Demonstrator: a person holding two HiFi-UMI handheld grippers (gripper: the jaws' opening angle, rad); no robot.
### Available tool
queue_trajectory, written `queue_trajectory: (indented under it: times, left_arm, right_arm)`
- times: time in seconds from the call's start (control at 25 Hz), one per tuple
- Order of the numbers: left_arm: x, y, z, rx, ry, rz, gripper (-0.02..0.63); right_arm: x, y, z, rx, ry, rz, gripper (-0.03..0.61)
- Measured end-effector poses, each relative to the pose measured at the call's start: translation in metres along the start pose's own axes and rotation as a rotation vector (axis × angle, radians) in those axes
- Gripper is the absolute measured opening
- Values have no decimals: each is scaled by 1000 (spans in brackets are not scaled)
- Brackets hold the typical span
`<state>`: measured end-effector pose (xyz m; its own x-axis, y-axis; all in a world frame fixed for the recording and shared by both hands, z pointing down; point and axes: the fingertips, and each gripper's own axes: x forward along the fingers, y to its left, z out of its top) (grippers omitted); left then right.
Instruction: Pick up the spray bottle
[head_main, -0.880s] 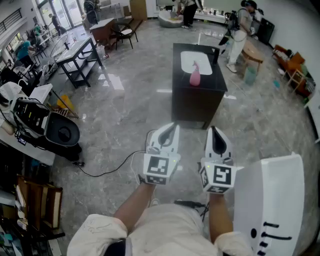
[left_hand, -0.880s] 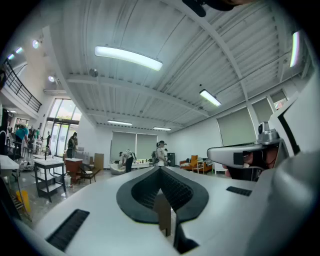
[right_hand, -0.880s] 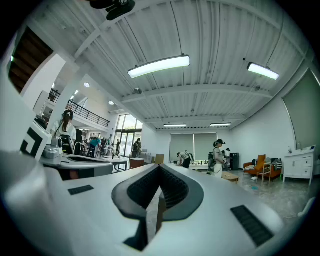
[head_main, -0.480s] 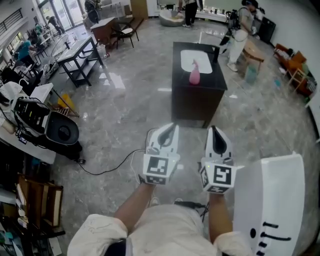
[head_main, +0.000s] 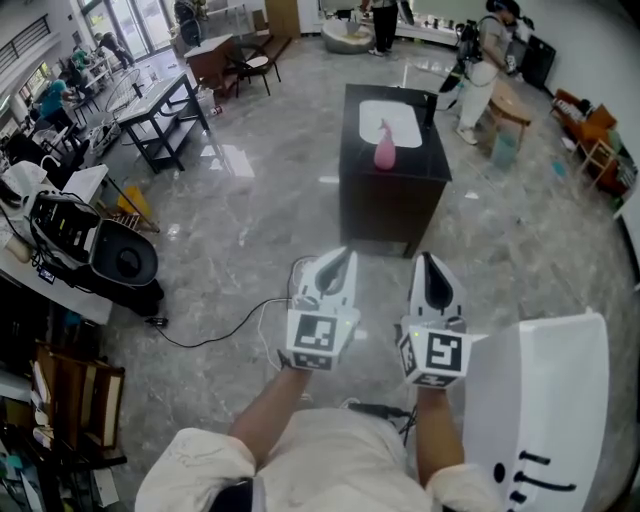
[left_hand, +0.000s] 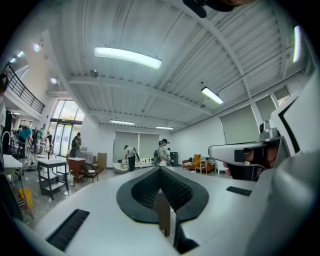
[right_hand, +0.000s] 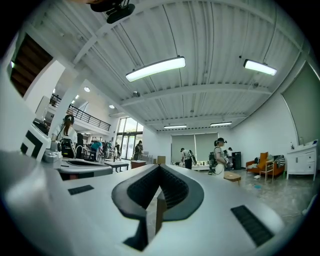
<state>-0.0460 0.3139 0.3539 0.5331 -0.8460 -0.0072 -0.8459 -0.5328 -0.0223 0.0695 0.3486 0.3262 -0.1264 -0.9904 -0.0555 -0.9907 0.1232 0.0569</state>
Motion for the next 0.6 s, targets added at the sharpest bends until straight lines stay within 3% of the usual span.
queue_trajectory:
  times: [0.28,0.6]
  left_arm:
    - [9,-14,-10,0,8,17,2]
    - [41,11,-26,-8,9,10,2]
  right_arm:
    - [3,-14,-15,13,5,32,5]
    - [39,-13,-28,0,24,21,5]
